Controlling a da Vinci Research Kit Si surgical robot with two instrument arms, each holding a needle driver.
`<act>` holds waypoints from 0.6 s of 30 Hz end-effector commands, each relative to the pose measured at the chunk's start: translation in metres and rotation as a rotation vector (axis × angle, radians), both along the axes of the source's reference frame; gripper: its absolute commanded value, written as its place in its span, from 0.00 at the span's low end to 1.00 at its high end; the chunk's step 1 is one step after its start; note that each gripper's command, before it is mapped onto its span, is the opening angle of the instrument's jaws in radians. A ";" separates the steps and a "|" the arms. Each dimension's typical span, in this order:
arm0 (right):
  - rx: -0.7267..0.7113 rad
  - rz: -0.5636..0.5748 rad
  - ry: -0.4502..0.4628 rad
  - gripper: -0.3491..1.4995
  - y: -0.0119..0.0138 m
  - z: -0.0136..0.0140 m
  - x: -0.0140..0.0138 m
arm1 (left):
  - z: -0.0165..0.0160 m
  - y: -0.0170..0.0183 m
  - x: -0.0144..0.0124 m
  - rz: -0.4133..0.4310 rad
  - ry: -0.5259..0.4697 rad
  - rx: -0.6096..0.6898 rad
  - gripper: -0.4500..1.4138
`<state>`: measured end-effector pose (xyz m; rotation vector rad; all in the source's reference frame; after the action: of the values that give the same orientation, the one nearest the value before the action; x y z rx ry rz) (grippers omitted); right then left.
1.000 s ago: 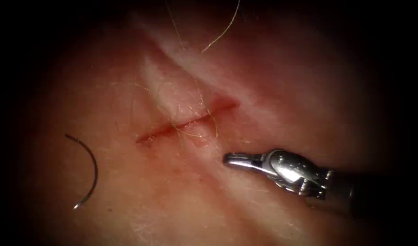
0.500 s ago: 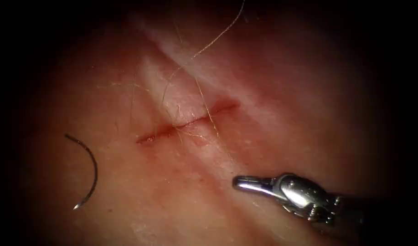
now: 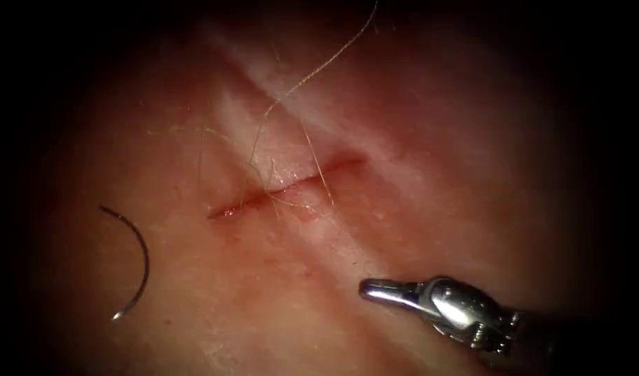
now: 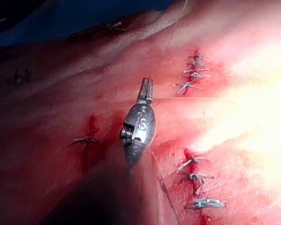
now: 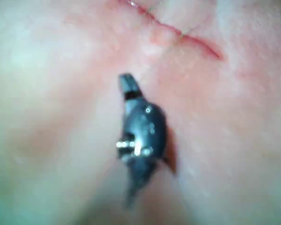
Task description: Wound Closure
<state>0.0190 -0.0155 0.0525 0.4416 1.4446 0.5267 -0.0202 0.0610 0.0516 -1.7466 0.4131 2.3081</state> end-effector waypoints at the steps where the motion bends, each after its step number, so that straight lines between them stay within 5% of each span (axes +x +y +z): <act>1: 0.001 0.000 0.000 0.00 -0.0004 0.0008 0.0007 | 0.0005 0.0008 -0.0005 -0.002 0.000 -0.004 0.00; 18: 0.018 -0.002 -0.015 0.00 -0.0015 0.0019 0.0008 | 0.0044 0.0006 0.0000 -0.025 0.007 -0.012 0.00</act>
<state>0.0190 -0.0168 0.0540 0.4513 1.4232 0.5422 -0.0198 0.0609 0.0557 -1.7261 0.4441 2.3024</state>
